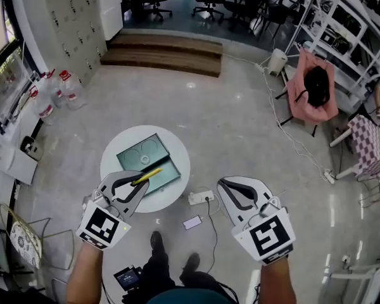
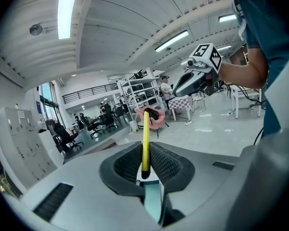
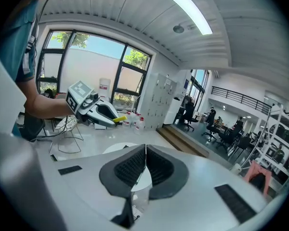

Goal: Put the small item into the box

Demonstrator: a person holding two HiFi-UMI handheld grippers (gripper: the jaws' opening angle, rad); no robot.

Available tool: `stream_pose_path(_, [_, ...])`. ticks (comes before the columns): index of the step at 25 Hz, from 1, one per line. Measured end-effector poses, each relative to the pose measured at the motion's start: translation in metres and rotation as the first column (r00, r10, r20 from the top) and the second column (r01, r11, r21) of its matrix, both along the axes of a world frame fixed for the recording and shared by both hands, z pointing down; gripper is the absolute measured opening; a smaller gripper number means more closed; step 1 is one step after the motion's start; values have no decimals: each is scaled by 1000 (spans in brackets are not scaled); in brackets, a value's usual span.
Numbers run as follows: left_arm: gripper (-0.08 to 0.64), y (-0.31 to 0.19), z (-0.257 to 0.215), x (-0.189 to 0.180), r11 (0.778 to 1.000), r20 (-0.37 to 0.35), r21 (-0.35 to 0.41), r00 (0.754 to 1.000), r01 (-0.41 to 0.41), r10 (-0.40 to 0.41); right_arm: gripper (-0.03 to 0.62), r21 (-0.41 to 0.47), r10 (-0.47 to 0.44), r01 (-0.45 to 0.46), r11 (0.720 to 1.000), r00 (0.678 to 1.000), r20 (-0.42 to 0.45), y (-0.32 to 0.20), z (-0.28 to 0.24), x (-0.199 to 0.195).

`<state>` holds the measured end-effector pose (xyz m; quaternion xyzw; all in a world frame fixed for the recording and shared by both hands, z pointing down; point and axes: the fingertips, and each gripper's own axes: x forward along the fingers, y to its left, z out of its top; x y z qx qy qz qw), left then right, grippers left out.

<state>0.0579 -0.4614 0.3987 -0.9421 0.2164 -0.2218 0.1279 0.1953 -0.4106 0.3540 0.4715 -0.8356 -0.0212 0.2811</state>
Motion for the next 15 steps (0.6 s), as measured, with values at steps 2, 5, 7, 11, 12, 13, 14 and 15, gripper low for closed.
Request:
stream_pose_path(2, [66,-17,18,7,1000,10,-23,1000,-5,5,38,-18,13,-13,1000,1000,1,-15,15,7])
stream_pose_path(5, [66,-44,49,11,998,26,-58,1000,-13,14,38,-41,30,-29,999,1000,6,-39,39,12])
stream_pose_path(7, [66,-60,72,13,997,38,-80,999,-17,20,38,-58,39,-39,998,999,6,-53,56,14])
stream_pose_path(11, [66,-90,115,16,991,60,-131,998,-20,28,38,-94,58,-57,994,998,8,-78,88,18])
stream_pose_path(12, [66,-98,126,17,989,64,-143,997,-20,30,38,-103,63,-61,993,998,10,-85,95,19])
stream_pose_path(13, [66,-106,136,18,988,68,-154,997,-20,31,38,-111,66,-65,992,998,10,-91,104,20])
stream_pose_path(14, [66,-113,148,19,986,72,-164,997,-20,32,38,-119,69,-68,991,998,10,-98,113,21])
stream_pose_path(15, [66,-121,159,20,985,76,-173,997,-20,34,38,-126,72,-70,990,997,10,-104,123,22])
